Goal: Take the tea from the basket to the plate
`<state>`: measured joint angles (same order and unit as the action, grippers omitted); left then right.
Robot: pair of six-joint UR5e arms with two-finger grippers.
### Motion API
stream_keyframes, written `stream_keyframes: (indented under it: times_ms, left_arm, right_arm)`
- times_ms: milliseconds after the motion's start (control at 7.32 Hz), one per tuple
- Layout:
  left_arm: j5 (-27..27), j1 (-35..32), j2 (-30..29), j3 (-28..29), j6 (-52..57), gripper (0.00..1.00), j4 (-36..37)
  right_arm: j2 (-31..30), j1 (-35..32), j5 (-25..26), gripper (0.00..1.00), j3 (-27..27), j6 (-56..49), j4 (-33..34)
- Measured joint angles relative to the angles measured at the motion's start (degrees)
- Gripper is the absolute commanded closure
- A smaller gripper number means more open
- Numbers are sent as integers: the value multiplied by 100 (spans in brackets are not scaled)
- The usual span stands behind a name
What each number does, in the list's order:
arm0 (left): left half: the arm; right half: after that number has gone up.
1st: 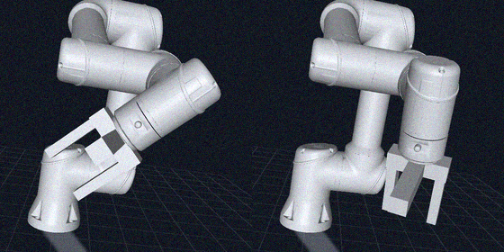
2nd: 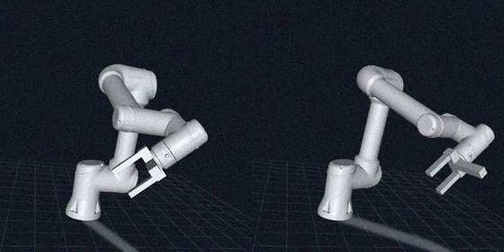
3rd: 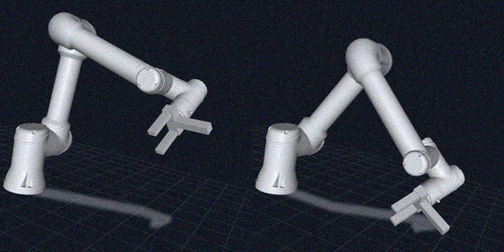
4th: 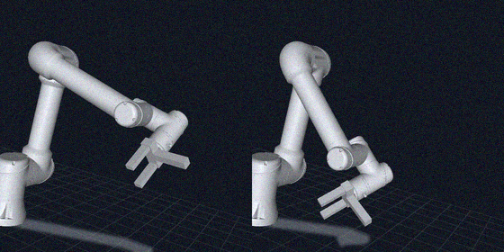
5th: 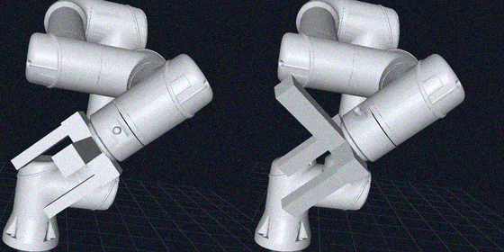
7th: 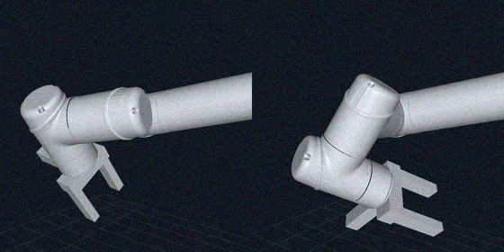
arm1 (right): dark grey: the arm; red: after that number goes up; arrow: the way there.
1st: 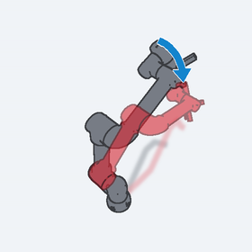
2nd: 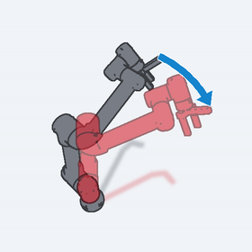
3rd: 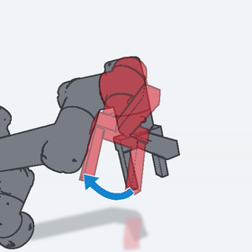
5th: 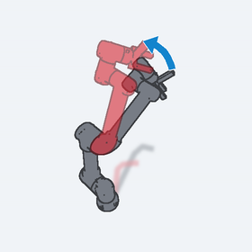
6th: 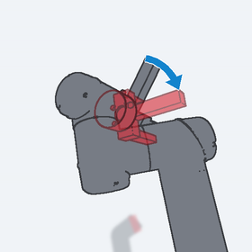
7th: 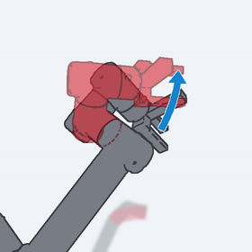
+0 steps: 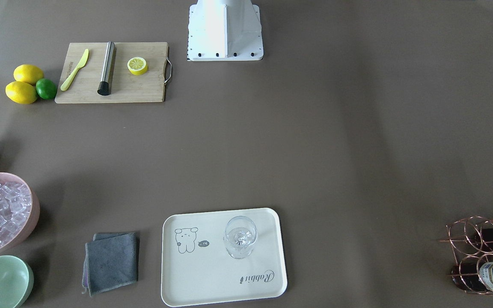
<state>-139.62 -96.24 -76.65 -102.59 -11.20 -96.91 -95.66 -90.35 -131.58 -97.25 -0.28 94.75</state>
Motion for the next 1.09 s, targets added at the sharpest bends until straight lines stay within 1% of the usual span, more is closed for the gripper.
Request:
stream_keyframes:
  times_ms: [137, 273, 546, 683, 956, 1093]
  left_arm:
    - [-7, -103, -20, -50, -801, 2, 28]
    - [-14, -189, -102, -88, -1932, 3, 25]
    - [4, -308, -607, -45, -4324, 3, 26]
    - [19, -344, -1020, 139, -5171, 3, 27]
    - [41, -361, -2023, 884, -6443, 3, -5]
    - [122, -360, -2445, 1205, -6901, 3, -31]
  right_arm:
    - [3, -2, -4, 0, -3, 1, 0]
    - [9, -2, -7, 0, -4, 1, 0]
    - [26, -1, -9, 0, -22, 1, -1]
    - [50, 0, -9, 0, -27, 1, 0]
    - [85, 0, -35, 0, -35, 6, 0]
    - [89, 0, -103, 0, -39, 8, 0]
